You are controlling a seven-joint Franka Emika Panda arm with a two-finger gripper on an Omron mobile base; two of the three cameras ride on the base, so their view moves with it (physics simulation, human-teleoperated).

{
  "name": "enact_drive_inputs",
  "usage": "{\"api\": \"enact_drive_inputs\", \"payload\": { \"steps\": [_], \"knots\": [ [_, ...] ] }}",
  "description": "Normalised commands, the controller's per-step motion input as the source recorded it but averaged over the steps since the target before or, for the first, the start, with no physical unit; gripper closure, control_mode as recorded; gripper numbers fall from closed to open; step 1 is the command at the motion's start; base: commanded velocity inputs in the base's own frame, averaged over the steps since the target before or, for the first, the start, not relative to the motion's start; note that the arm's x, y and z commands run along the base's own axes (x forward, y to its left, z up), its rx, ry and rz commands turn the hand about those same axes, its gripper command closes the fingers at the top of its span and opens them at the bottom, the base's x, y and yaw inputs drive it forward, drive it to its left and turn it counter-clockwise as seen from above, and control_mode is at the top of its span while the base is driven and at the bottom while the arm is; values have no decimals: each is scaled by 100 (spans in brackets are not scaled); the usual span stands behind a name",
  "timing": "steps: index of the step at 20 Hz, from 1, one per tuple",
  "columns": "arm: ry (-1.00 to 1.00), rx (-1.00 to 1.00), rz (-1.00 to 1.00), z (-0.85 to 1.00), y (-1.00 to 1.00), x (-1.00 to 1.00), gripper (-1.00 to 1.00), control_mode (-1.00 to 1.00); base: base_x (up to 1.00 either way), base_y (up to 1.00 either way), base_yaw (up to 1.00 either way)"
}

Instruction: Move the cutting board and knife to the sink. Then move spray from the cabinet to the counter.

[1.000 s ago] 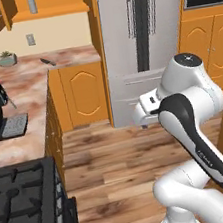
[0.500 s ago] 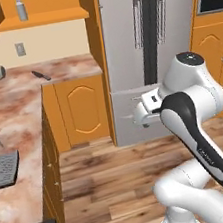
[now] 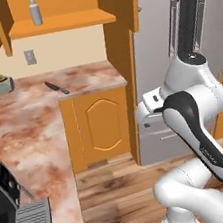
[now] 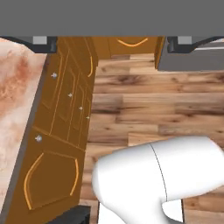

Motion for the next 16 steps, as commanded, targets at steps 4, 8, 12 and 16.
{"api": "enact_drive_inputs", "payload": {
  "steps": [4, 8, 12, 16],
  "knots": [
    [0, 0, 0, 0, 0, 0, -100, 100, 100, 26, -3],
    [0, 0, 0, 0, 0, 0, -100, 100, 100, 0, -4],
    [0, 0, 0, 0, 0, 0, -100, 100, 100, 18, 0],
    [0, 0, 0, 0, 0, 0, -100, 100, 95, 19, 0]
  ]
}}
